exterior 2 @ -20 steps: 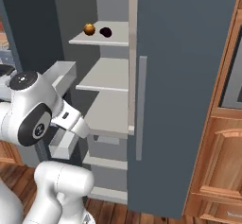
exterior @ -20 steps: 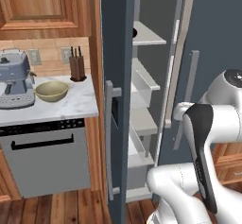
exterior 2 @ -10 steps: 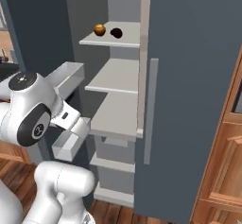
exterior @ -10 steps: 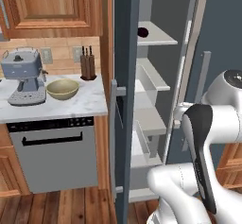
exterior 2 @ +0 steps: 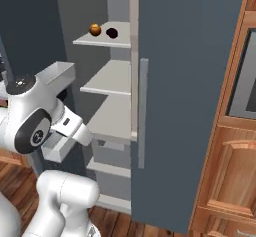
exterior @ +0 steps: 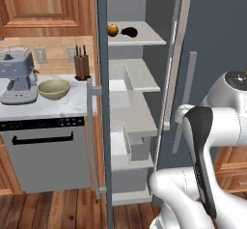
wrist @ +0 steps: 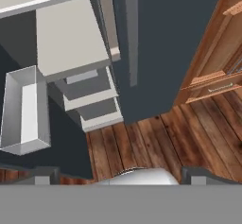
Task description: Take the orange, eggplant, and lemon wedge from the freezer and place them in the bowl on the counter.
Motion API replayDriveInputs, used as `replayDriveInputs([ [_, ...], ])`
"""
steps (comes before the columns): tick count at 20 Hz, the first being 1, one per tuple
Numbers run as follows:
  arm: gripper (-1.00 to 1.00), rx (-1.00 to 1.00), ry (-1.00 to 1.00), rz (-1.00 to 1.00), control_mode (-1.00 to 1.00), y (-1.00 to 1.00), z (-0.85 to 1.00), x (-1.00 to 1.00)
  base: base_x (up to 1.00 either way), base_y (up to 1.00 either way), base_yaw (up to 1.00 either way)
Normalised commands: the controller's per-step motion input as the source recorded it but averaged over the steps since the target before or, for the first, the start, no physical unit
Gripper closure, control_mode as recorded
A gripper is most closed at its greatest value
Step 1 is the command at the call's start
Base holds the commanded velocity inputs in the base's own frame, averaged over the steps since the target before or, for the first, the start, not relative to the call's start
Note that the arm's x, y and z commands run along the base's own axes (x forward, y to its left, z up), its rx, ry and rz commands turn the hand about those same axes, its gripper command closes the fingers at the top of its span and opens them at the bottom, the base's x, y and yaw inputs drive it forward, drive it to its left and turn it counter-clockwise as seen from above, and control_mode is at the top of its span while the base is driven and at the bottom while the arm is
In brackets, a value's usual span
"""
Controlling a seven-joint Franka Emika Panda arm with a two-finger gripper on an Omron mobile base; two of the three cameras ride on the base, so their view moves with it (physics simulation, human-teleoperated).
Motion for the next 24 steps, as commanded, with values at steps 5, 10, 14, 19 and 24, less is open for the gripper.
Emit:
replayDriveInputs([
  [5, -1.0, 0.0, 0.0, 0.0, 1.0, 0.0, 0.0, 0.0, 0.2, -0.84, 0.12],
  [10, -1.0, 0.0, 0.0, 0.0, 1.0, 0.0, 0.0, 0.0, 0.86, 0.17, 0.08],
  [14, -1.0, 0.0, 0.0, 0.0, 1.0, 0.0, 0.0, 0.0, 0.42, 0.83, 0.06],
  [19, -1.0, 0.0, 0.0, 0.0, 1.0, 0.0, 0.0, 0.0, -0.02, 0.48, 0.04],
  [24, -1.0, 0.0, 0.0, 0.0, 1.0, 0.0, 0.0, 0.0, 0.0, 0.0, 0.0],
])
